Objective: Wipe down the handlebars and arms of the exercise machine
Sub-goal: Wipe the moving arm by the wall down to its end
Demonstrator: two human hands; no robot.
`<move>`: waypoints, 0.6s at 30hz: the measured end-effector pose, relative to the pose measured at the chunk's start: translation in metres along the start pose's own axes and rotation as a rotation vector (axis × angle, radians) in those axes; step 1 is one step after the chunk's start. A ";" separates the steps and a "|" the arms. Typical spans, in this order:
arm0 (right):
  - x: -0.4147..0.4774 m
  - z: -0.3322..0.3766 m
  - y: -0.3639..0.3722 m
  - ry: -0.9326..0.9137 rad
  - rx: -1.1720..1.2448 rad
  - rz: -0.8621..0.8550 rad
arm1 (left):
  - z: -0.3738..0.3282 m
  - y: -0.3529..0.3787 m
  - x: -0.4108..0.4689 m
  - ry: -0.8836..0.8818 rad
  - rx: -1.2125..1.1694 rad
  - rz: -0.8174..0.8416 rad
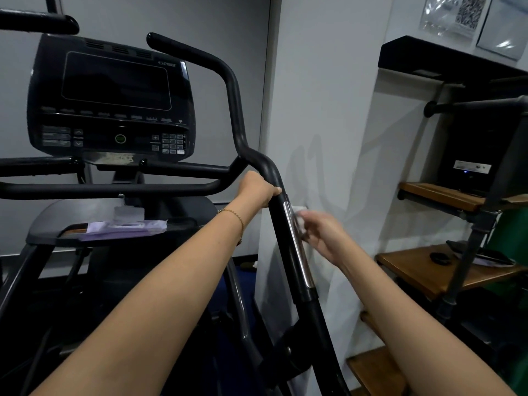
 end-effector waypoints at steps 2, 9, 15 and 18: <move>-0.001 0.021 0.009 -0.134 -0.310 -0.127 | 0.001 -0.001 0.000 0.001 0.000 -0.002; -0.135 -0.034 0.030 -0.673 -1.266 -0.301 | 0.002 0.000 0.001 -0.012 -0.010 0.003; -0.092 0.001 0.037 -0.520 -1.229 -0.208 | 0.003 0.002 0.003 -0.039 -0.021 0.011; -0.059 0.025 0.053 -0.475 -1.263 -0.200 | 0.004 0.001 0.000 -0.102 -0.088 0.031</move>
Point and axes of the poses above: each hand's wrist, its own x-axis towards the middle knuckle, its own y-axis out of the palm, z = x × y, the point moved 9 cm from there along x, towards the middle knuckle, and after that the axes turned 2 degrees about -x, right-handed, at the moved point
